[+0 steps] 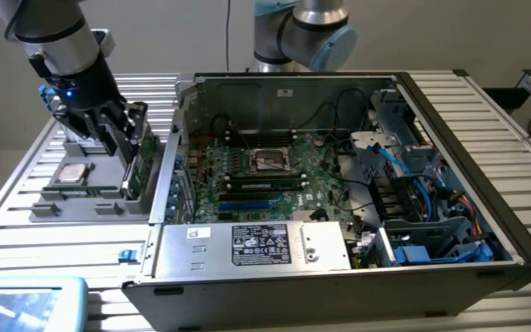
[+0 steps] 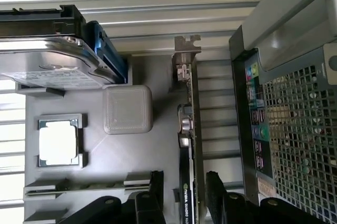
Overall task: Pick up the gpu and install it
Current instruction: 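Pick up the gpu and move the gpu toward the slot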
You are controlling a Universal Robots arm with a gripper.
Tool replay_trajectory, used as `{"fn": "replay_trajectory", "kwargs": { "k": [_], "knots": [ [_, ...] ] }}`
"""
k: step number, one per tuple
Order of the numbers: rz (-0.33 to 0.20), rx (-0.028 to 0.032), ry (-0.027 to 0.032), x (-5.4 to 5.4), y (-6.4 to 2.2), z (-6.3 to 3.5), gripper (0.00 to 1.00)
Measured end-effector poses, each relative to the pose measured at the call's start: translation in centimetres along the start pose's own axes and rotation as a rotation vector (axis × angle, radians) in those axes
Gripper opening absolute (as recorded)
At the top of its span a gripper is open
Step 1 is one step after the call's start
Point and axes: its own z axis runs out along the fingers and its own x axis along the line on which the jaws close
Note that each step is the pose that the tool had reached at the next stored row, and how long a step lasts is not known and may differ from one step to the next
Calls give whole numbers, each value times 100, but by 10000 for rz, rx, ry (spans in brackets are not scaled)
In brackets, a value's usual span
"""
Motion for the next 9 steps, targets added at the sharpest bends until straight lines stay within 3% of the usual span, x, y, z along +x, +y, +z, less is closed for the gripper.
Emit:
{"fn": "replay_trajectory", "kwargs": {
  "k": [1, 9],
  "knots": [
    [1, -28, 1, 0, -5, 0, 46],
    [-20, -51, -25, 4, -25, 117, 46]
  ]
}}
